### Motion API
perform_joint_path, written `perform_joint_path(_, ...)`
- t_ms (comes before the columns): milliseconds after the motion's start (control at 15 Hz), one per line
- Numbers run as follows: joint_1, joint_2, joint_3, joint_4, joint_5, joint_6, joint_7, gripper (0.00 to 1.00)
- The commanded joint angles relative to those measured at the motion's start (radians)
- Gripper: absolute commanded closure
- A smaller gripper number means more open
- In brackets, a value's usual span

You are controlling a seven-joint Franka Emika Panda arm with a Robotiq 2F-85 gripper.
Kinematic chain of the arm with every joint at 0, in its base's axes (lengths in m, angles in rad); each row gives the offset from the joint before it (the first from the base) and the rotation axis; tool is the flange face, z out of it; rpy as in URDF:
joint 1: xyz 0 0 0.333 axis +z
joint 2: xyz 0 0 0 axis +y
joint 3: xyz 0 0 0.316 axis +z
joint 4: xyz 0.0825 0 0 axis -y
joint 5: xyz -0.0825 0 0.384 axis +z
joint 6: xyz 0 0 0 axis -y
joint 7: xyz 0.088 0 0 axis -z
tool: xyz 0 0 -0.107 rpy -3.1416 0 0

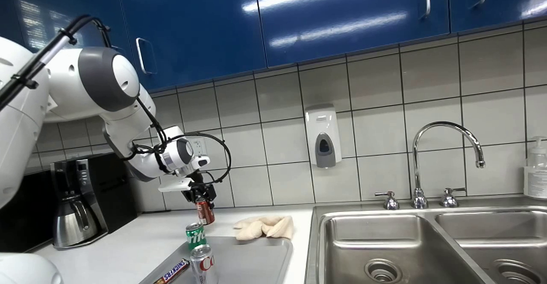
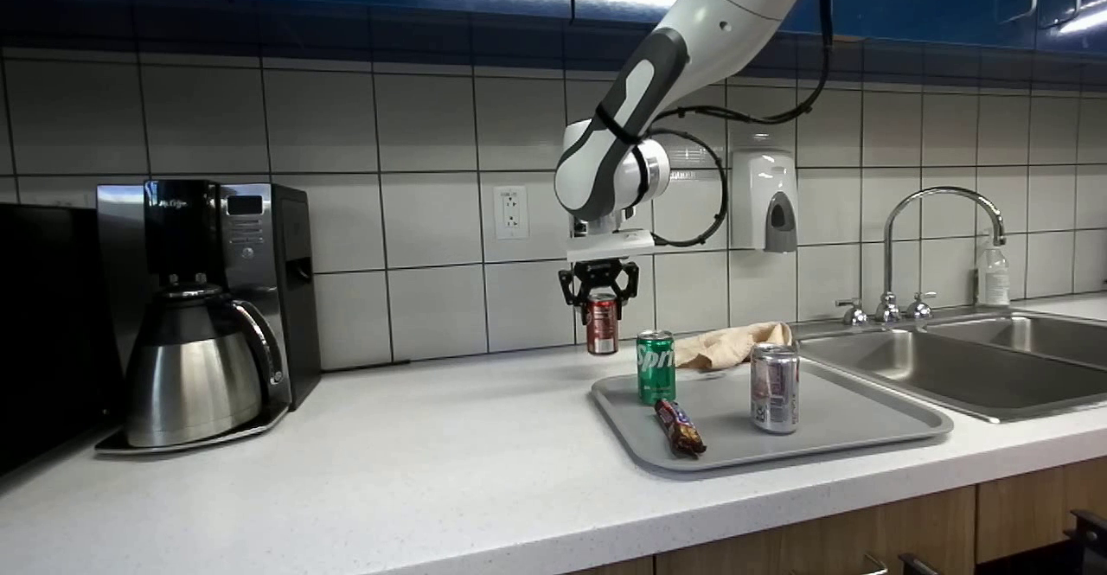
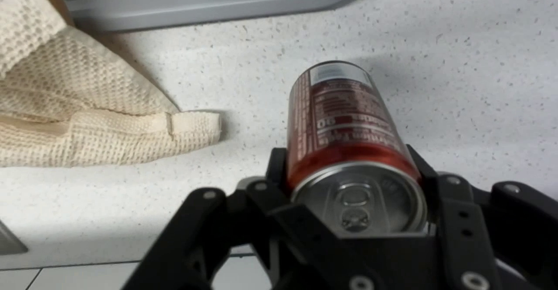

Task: Put the cans on the tray

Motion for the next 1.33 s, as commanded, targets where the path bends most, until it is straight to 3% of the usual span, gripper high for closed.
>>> perform_joint_path(0,0.009,-0.088,-0.030,-0.055,-0.030,-0.016,-0.008,0.61)
perform_joint_path(400,-0.011,-0.188,-0.058,-0.141,-0.067,-0.025,-0.015,0.61)
perform_joint_path(733,-0.055,-0.306,-0.039,-0.258,-0.052,-0.014,-0.077,0.61)
perform_joint_path(1267,-0.191,-0.408,-0.043,-0.386,-0.030,-0.015,-0.210,0.61)
